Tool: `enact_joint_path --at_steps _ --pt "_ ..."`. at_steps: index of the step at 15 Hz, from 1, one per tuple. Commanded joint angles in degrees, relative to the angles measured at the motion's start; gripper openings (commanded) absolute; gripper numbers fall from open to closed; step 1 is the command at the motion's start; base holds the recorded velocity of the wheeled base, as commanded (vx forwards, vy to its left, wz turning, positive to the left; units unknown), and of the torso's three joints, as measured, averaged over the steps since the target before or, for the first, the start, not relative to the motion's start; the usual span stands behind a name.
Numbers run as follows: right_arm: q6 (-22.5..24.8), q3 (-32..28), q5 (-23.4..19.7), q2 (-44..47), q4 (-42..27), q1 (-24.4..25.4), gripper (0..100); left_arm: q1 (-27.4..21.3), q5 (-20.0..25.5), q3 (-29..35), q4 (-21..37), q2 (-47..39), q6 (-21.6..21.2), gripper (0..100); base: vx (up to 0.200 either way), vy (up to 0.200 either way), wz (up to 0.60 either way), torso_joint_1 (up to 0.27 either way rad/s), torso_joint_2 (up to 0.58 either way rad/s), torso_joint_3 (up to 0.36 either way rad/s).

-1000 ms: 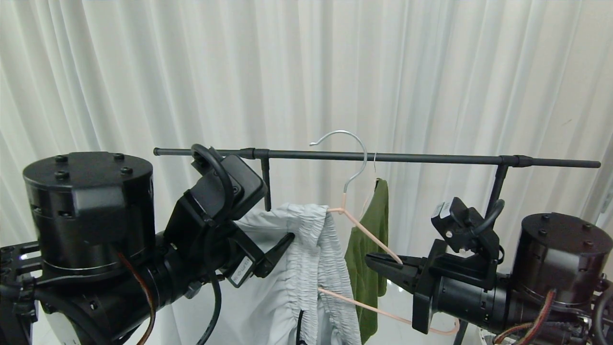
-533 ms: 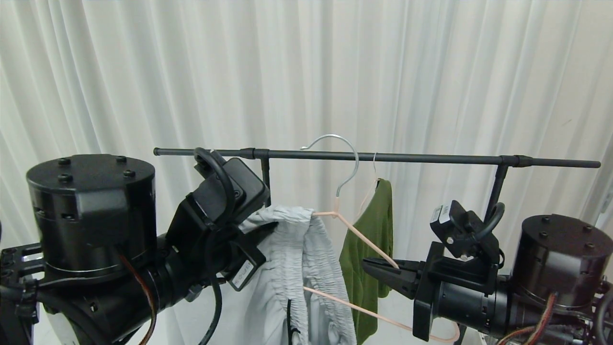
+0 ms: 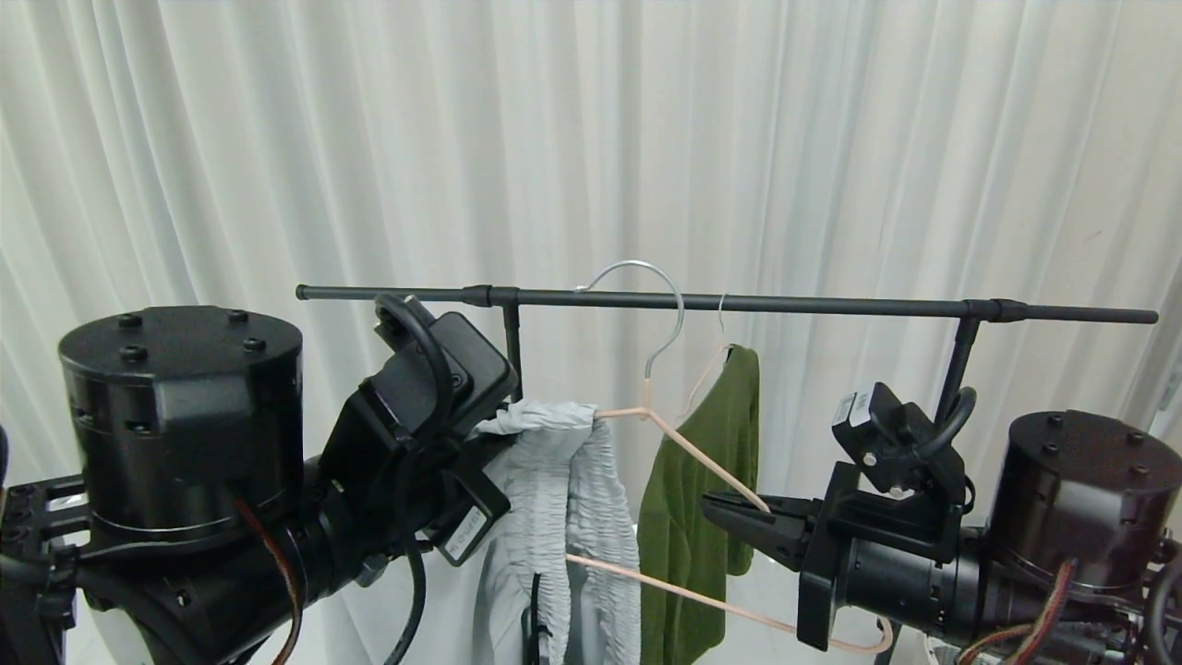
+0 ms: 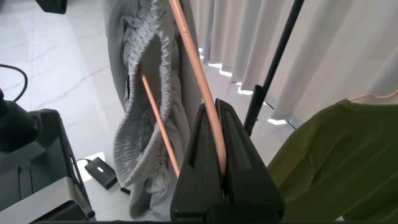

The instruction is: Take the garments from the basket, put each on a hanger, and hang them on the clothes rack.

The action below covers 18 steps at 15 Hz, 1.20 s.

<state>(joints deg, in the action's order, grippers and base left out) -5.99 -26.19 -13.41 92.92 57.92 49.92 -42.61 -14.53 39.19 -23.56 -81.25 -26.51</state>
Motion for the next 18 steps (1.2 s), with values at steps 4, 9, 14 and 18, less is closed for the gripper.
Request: enact_joint_path --at_steps 4,9,14,18 --pt "2.3 -0.1 0.4 -0.1 0.1 -2.2 100 0.9 -2.7 -2.5 -2.3 0.9 -0.3 0 0.0 0.0 0.0 0.0 0.0 0.0" --pt "3.2 -0.3 0.4 -2.0 0.1 -5.4 100 3.7 -12.5 -1.9 -2.5 -1.8 1.1 0 0.0 0.0 0.0 0.0 0.0 0.0" --pt "3.0 0.3 0.3 -0.4 -0.1 -5.5 100 3.8 -14.7 2.8 -2.5 -2.4 5.4 0 0.0 0.0 0.0 0.0 0.0 0.0" --pt "0.7 -0.3 0.5 4.7 -0.1 -2.5 100 3.2 -14.6 5.1 -4.2 -2.4 7.7 0 0.0 0.0 0.0 0.0 0.0 0.0"
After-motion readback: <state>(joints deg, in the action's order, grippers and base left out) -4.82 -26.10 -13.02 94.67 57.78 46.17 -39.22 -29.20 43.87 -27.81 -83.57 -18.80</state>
